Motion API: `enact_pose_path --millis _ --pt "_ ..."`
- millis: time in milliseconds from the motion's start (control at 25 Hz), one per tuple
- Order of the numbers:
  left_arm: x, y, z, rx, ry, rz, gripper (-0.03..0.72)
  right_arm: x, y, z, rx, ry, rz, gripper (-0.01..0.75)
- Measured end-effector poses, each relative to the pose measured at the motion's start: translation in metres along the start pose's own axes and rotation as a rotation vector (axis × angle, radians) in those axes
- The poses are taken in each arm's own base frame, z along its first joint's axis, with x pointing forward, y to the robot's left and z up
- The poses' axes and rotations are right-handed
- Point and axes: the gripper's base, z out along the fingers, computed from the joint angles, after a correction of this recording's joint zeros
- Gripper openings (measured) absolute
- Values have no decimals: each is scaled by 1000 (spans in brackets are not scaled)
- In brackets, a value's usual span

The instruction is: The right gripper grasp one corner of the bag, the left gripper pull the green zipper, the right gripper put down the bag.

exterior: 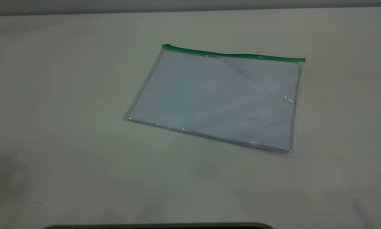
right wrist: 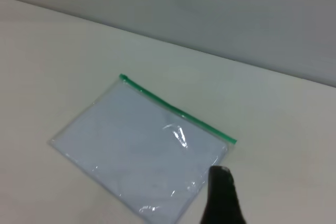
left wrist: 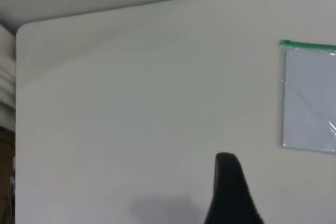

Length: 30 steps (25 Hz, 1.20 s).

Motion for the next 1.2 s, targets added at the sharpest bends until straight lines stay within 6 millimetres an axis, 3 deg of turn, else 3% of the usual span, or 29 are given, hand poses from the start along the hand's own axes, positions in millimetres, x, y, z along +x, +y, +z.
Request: enact_pose_path --millis 200,440,720,960,1200 --pt "54 -3 -11 2 18 -4 560 46 9 -5 -13 35 3 583" --pt "143 -9 -15 22 15 -10 561 95 15 0 -24 77 9 582" --pt "222 -17 -4 58 -46 19 561 120 20 -2 -21 58 28 582" --pt "255 -21 13 79 -55 14 561 127 22 -7 -21 37 18 582" --pt "259 -21 20 82 -36 12 561 135 24 -13 -10 54 -6 581"
